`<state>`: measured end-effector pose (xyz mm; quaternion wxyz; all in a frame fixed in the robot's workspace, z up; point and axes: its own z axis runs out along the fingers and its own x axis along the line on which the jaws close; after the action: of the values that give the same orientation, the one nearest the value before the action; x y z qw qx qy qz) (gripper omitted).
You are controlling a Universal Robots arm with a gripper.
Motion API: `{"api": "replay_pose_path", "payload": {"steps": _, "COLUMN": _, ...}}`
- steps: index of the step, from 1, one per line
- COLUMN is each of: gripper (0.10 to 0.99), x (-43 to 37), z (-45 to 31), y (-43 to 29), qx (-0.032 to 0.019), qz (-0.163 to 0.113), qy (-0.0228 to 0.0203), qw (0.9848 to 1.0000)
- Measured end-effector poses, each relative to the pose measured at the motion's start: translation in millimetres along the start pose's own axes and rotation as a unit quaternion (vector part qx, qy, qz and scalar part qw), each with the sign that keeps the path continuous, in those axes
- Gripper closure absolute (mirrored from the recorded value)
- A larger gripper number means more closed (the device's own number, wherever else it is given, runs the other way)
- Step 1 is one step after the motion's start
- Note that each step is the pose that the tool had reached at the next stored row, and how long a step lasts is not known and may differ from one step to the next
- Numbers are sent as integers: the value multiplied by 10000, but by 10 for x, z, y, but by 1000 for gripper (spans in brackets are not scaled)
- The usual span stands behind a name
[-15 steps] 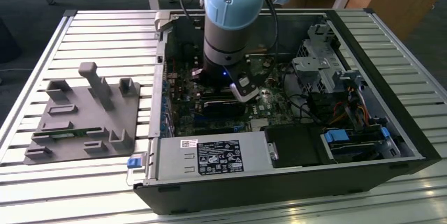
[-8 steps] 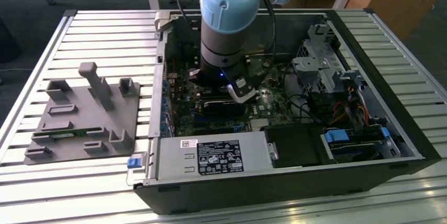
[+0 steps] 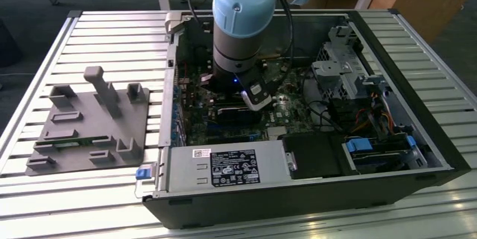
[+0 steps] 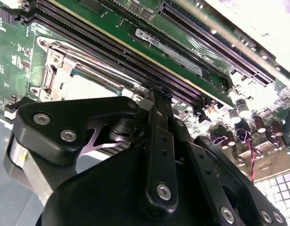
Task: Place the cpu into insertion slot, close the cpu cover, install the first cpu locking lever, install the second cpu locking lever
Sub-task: 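Install the second cpu locking lever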
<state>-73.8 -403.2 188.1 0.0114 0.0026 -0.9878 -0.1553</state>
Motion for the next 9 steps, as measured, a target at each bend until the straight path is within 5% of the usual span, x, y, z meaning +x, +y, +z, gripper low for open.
{"api": "replay_pose_path", "payload": {"steps": 9, "gripper": 980, "x": -1, "z": -93, "y": 30, "qx": 9, "qz": 3, "qy": -1, "qw": 10000}}
